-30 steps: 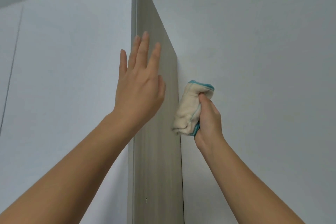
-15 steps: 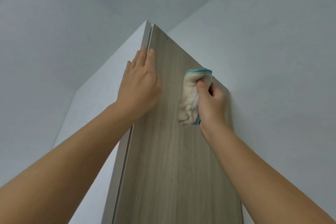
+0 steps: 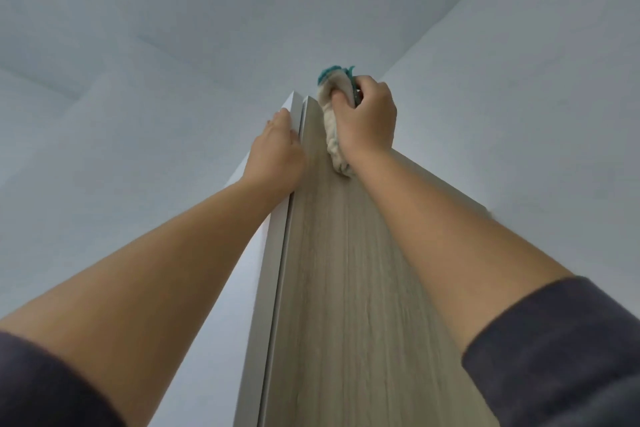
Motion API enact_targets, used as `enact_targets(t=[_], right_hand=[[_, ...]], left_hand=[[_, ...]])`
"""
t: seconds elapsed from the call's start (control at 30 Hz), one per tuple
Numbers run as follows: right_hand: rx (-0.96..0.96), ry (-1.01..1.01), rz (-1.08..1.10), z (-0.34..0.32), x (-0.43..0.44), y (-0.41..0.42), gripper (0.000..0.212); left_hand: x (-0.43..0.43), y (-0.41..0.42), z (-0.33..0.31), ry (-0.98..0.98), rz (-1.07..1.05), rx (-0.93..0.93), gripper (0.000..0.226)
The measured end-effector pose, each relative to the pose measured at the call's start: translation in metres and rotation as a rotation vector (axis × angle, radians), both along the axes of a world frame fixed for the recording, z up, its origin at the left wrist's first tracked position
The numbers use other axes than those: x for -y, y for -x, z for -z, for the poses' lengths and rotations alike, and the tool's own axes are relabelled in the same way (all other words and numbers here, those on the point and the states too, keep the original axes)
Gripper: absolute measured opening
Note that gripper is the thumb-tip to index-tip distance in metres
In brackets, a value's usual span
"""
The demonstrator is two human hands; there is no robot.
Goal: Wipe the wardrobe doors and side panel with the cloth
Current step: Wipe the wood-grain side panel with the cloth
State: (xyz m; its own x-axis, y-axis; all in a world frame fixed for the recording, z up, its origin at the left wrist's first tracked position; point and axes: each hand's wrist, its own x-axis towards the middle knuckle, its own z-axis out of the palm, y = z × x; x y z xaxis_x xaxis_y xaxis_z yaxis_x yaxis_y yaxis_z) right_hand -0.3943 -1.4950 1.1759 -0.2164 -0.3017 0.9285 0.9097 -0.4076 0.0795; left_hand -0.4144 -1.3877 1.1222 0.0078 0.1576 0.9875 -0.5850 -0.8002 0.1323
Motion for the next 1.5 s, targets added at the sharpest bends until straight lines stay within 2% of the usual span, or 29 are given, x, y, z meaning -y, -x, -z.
enact_targets(t=[0.07,0.13,0.23,0.33,0.67,0.9,1.0,1.1,1.23,1.37,1.5], right_hand=[[-0.015,0.056,0.052,-0.007,-0.012,-0.004,0.012],[0.004,0.091,0.102,-0.004,-0.022,-0.010,0.023],[0.065,0.133,0.159,0.002,-0.024,-0.022,0.012],[0.096,0.162,0.197,-0.002,-0.019,-0.030,0.020],[-0.034,0.020,0.212,-0.005,0.040,-0.085,0.027],[-0.032,0.027,0.207,-0.008,0.076,-0.117,0.029],[-0.047,0.018,0.201,-0.010,0.088,-0.128,0.029],[-0.069,0.005,0.202,-0.011,0.108,-0.145,0.030],[-0.137,-0.042,0.219,-0.011,0.148,-0.181,0.027],[-0.268,-0.106,0.266,-0.006,0.195,-0.217,0.027],[-0.385,-0.165,0.272,-0.005,0.231,-0.242,0.035]], left_hand=[[0.001,0.001,0.001,-0.008,0.001,0.016,0.016],[0.001,0.001,0.001,-0.008,-0.012,0.022,0.012],[0.001,0.001,0.000,-0.012,-0.045,0.040,0.011],[0.000,-0.001,0.001,-0.029,-0.090,0.046,0.010],[0.001,-0.003,0.014,-0.099,-0.297,0.086,0.011],[0.011,-0.002,0.034,-0.100,-0.574,0.080,0.029],[0.010,-0.002,0.036,-0.094,-0.621,0.102,0.014],[0.010,-0.001,0.036,-0.096,-0.688,0.129,0.014],[0.014,-0.003,0.038,-0.082,-0.789,0.185,0.014],[0.013,-0.005,0.038,-0.095,-0.798,0.201,0.016],[0.016,-0.004,0.041,-0.109,-0.767,0.193,0.038]])
